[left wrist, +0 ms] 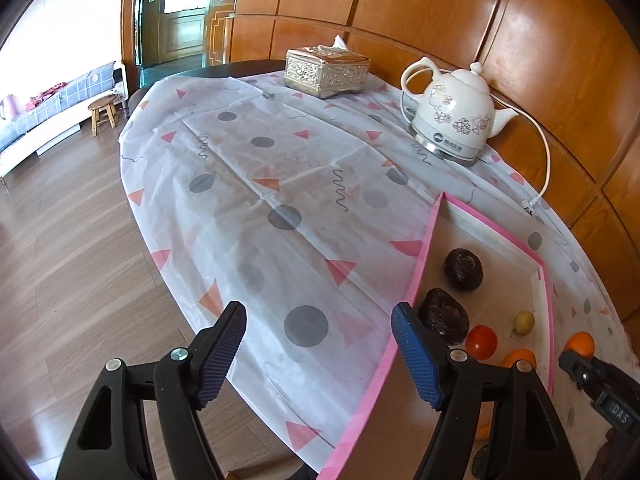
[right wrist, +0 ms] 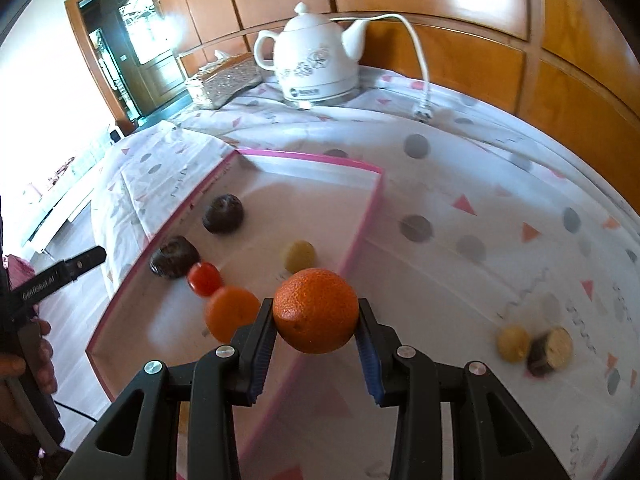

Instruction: Organize fruits

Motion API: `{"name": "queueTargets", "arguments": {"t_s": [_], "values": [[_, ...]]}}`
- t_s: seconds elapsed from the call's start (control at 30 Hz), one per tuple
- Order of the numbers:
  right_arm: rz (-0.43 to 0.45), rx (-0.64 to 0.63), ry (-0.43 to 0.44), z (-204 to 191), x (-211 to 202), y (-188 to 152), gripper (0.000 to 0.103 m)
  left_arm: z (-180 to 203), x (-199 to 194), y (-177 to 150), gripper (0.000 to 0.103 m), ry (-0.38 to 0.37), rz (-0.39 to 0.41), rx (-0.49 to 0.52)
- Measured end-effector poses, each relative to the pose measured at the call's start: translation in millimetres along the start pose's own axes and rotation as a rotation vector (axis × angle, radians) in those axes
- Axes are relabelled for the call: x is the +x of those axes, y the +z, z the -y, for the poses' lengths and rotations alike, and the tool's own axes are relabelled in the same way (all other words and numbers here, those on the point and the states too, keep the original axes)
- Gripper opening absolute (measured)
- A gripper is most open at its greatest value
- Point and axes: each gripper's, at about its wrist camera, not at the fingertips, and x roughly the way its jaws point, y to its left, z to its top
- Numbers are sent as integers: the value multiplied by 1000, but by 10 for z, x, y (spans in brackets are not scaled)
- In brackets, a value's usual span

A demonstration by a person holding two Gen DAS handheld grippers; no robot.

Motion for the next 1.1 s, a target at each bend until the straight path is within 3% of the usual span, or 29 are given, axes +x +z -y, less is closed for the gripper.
{"name": "queueTargets", "arguments": {"t_s": [0.3, 0.47, 1.1], "values": [[-45, -14, 34, -161, 312, 109, 40, -11, 68, -27, 76, 10, -22, -6], [-25, 3, 50, -160, 238, 77, 46, 30, 48, -45, 76, 3, -18, 9], [21, 48, -101, 152, -247, -329, 46, 264, -136, -77, 76, -43, 21, 79]]}}
